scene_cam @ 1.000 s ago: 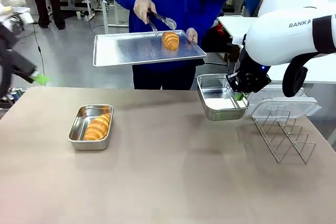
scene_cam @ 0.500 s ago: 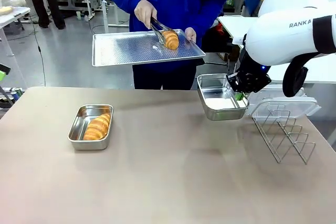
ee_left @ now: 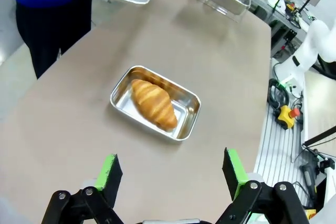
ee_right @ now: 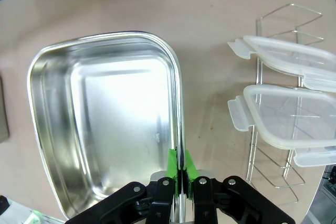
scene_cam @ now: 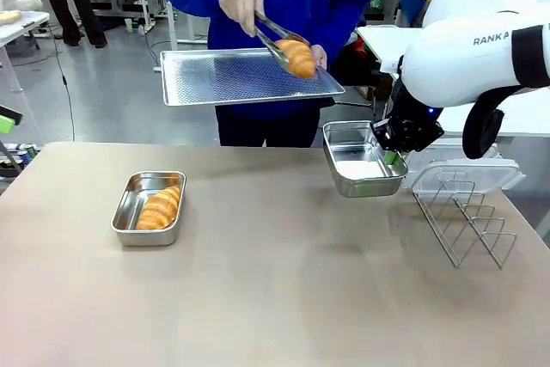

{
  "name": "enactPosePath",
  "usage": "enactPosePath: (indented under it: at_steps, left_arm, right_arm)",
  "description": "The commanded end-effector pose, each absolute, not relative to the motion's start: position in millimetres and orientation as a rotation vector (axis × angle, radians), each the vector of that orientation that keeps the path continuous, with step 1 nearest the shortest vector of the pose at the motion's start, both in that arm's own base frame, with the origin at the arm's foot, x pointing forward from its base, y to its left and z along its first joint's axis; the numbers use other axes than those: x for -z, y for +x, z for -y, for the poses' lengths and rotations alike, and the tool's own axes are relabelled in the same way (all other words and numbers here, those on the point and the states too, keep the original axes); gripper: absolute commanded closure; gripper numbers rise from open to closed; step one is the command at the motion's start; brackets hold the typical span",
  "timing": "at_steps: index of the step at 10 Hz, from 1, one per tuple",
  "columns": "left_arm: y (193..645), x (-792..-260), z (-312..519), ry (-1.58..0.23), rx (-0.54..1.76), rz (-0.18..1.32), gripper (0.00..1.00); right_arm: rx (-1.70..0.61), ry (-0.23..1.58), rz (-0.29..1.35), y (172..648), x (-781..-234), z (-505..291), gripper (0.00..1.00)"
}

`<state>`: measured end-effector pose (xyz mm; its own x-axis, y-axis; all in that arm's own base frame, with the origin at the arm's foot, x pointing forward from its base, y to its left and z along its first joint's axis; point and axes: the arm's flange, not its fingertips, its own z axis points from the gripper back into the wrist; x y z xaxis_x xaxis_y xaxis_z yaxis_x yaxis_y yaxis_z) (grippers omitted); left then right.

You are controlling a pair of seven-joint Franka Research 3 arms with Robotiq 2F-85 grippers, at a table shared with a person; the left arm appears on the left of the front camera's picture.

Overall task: Place the bread in airtight containers.
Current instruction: Once an object is inside an Airtight Container , place the container in the center of the table.

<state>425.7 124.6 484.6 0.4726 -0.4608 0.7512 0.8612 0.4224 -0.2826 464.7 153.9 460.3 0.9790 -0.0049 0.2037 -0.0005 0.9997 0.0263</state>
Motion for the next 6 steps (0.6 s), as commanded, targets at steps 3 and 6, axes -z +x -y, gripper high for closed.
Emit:
enactPosePath:
  at_steps: [3, 6]
  left_arm:
    - [423.1, -488.1, -125.0, -0.724, 0.922, 0.642, 0.00]
    - [423.1, -488.1, -125.0, -0.724, 0.922, 0.642, 0.00]
  right_arm:
    - [0.016, 0.014, 0.222, 465.1, -464.3, -154.0, 1.00]
    - [0.016, 0.014, 0.222, 465.1, -464.3, -154.0, 1.00]
